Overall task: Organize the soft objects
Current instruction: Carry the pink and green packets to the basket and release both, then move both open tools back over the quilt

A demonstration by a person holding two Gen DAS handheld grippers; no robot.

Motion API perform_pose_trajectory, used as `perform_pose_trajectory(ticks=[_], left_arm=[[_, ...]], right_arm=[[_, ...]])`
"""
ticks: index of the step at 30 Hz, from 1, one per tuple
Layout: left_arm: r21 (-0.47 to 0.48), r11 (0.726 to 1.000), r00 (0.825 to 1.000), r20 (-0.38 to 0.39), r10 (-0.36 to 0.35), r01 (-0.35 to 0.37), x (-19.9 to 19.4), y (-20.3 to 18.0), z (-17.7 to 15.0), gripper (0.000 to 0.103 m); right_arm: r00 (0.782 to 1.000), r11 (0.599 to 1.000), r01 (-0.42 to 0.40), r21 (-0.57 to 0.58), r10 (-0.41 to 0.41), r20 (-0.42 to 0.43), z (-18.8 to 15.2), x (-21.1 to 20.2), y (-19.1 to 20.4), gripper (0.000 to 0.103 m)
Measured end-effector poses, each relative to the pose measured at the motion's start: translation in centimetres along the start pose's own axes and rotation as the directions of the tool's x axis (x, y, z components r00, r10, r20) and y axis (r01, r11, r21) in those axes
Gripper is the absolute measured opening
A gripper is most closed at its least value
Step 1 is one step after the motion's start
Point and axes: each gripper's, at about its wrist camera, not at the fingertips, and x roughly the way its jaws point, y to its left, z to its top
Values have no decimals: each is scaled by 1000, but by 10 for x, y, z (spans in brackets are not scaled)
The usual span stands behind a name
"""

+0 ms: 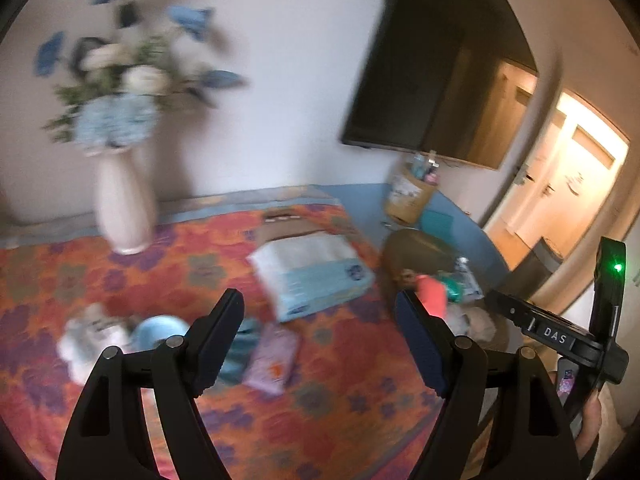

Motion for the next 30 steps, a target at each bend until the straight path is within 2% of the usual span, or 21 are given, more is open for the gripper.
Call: perform_pose_trajectory(ticks=[5,8,15,18,22,24,30], left_arm=[[-76,995,997,32,67,-64,-36,49,-11,77],[-116,990,997,21,79,-76,-53,79,-20,77],[-179,972,987,21,160,-154,-77,138,-39,77],[-196,968,988,-26,154,-156,-74,164,-44,77],[-190,963,980,-100,173,-190,-53,189,-58,77],[-196,959,976,-107,188,-206,-41,199,-64,77],[-188,963,969,-185,161,-195,5,216,-66,77]], right_arm=[[998,996,-46,-83,43,-37,-16,9,48,56],[996,989,-71,-127,64,-64,-25,16,75,56],[986,969,-132,-210,107,-127,-41,32,131,56],[979,949,-166,-270,124,-164,-49,43,164,56],[971,918,-196,-344,133,-197,-59,61,201,60],[966,899,-216,-380,139,-219,-64,72,219,60],[952,843,-253,-474,129,-279,-78,112,258,60]])
